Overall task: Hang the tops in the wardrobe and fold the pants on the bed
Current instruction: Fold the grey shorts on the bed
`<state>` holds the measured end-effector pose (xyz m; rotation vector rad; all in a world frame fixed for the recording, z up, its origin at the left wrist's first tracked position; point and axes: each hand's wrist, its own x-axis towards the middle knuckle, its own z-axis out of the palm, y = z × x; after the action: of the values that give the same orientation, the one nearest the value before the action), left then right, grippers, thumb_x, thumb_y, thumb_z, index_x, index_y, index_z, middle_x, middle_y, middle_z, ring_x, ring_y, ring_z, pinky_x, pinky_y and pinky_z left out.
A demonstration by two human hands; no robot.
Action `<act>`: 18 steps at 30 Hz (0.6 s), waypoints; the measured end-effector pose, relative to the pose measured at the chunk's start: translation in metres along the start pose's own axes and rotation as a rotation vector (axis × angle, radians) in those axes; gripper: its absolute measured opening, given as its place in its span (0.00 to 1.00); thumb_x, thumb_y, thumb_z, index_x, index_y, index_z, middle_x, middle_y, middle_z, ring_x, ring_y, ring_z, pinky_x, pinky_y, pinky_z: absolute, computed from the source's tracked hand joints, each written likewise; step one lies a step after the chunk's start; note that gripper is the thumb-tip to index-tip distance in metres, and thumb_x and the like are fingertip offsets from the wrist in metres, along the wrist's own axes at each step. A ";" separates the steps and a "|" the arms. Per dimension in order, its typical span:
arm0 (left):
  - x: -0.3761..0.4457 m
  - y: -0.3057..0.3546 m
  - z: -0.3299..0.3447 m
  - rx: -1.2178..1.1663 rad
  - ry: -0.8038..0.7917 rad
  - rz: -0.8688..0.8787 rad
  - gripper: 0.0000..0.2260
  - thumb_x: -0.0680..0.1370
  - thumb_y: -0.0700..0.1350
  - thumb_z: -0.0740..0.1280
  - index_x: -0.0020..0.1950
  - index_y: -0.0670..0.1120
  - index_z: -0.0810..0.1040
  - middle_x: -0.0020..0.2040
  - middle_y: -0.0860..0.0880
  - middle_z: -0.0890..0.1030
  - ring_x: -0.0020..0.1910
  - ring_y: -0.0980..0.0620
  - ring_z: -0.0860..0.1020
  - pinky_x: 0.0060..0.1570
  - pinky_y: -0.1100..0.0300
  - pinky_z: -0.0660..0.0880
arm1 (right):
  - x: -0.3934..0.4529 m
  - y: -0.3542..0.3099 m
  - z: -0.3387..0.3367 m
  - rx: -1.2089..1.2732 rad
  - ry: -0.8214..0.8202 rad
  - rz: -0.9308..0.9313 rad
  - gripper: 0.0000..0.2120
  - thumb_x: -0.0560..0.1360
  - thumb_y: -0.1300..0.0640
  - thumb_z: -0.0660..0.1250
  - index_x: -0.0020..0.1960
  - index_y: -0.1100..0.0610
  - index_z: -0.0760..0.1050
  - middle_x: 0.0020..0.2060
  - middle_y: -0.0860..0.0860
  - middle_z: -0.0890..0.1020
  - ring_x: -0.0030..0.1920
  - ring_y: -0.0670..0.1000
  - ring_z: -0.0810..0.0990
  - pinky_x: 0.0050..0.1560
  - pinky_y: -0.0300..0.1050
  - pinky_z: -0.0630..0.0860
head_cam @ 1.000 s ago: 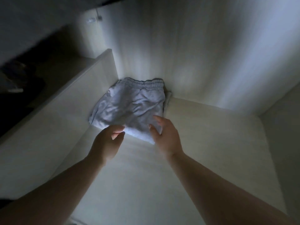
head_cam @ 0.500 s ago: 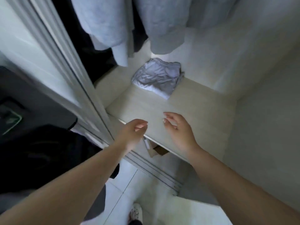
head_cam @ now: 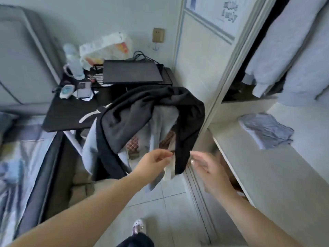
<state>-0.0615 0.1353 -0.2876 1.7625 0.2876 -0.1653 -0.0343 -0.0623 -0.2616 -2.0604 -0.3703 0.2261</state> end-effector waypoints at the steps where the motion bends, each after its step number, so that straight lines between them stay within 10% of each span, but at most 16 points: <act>1: -0.018 -0.009 -0.021 -0.031 0.066 -0.015 0.06 0.78 0.46 0.67 0.50 0.57 0.79 0.46 0.58 0.82 0.45 0.59 0.79 0.44 0.65 0.74 | -0.001 -0.016 0.020 -0.022 -0.068 -0.046 0.13 0.78 0.58 0.65 0.59 0.45 0.74 0.56 0.40 0.77 0.59 0.37 0.74 0.55 0.24 0.68; 6: -0.093 -0.053 -0.104 -0.173 0.295 -0.055 0.06 0.78 0.42 0.67 0.48 0.54 0.80 0.45 0.52 0.85 0.46 0.50 0.82 0.49 0.54 0.79 | 0.001 -0.084 0.106 -0.028 -0.287 -0.217 0.14 0.77 0.62 0.66 0.56 0.46 0.75 0.57 0.40 0.77 0.61 0.41 0.74 0.61 0.39 0.72; 18: -0.280 -0.178 -0.335 -0.363 0.838 -0.190 0.05 0.78 0.41 0.67 0.47 0.51 0.81 0.40 0.52 0.84 0.42 0.55 0.80 0.42 0.65 0.74 | -0.018 -0.227 0.390 -0.004 -0.779 -0.339 0.12 0.78 0.61 0.64 0.56 0.45 0.75 0.56 0.42 0.76 0.56 0.28 0.71 0.51 0.24 0.70</act>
<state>-0.3957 0.4672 -0.3100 1.3583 1.0216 0.4817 -0.2097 0.3532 -0.2558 -1.8034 -1.1763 0.8183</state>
